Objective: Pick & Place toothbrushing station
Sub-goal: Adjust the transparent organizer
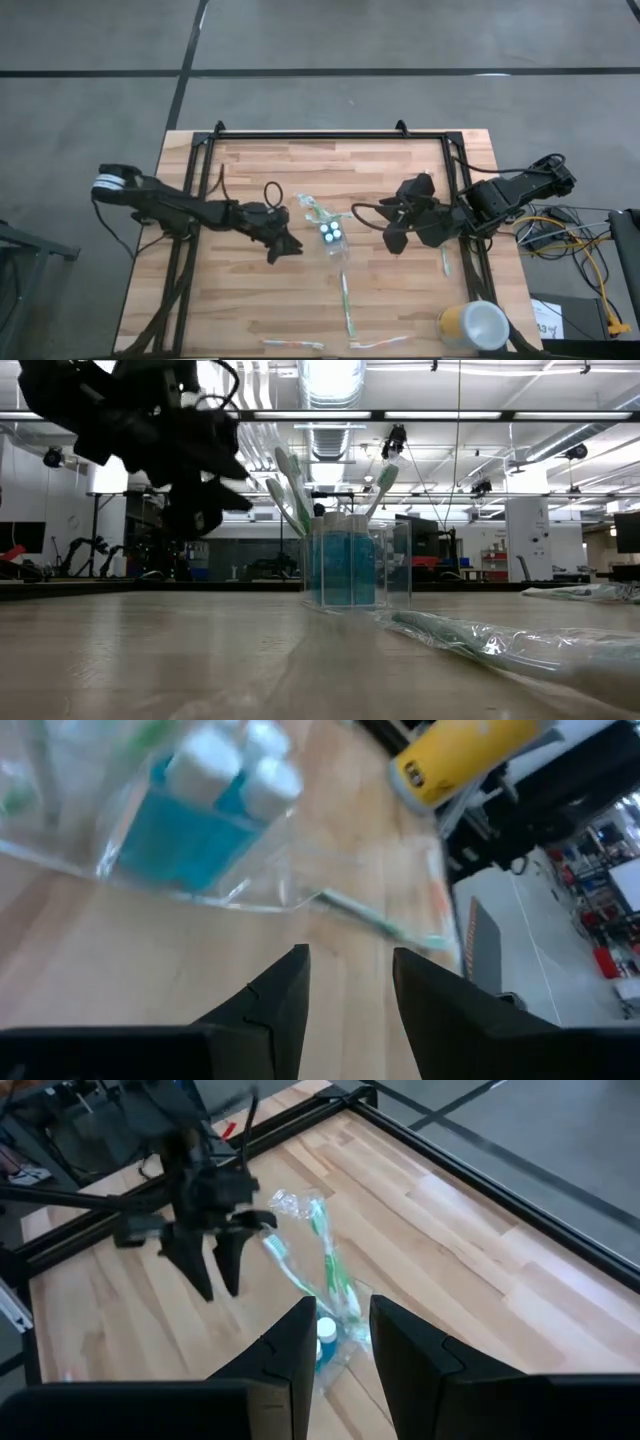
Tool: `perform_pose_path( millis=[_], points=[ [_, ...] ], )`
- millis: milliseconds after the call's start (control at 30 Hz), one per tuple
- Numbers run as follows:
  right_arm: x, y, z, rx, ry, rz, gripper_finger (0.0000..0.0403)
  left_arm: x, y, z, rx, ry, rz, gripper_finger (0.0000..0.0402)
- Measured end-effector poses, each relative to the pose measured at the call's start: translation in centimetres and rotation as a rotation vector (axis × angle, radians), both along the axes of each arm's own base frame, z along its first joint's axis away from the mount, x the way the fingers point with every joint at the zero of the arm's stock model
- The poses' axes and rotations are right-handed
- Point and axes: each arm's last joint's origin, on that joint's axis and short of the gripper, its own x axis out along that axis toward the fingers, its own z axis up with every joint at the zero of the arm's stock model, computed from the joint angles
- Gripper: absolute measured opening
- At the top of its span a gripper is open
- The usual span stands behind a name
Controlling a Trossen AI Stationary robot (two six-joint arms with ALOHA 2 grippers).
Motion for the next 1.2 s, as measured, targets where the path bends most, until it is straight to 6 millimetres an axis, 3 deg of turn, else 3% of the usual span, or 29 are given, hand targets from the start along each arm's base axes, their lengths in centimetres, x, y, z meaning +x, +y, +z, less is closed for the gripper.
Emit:
perform_pose_path(
  millis=[233, 500, 767, 1200],
  points=[
    [0.0, 0.0, 0.0, -0.005, 0.003, 0.001, 0.0091, 2.3, -0.8, -2.7, -0.036, 0.129, 0.011, 0.0149],
    [-0.5, -0.2, -0.4, 0.078, 0.01, -0.079, 0.0091, 6.4, -1.7, -1.9, 0.032, 0.068, -0.059, 0.0149],
    [-2.3, -0.8, -2.3, 0.251, 0.147, -0.301, 0.0091, 6.6, -1.8, -1.1, 0.039, 0.04, -0.092, 0.0149],
    [-0.3, 0.2, -6.8, 0.343, 0.102, -0.276, 0.0091, 6.4, -1.8, -0.7, 0.024, 0.031, -0.099, 0.0149]
  ],
)
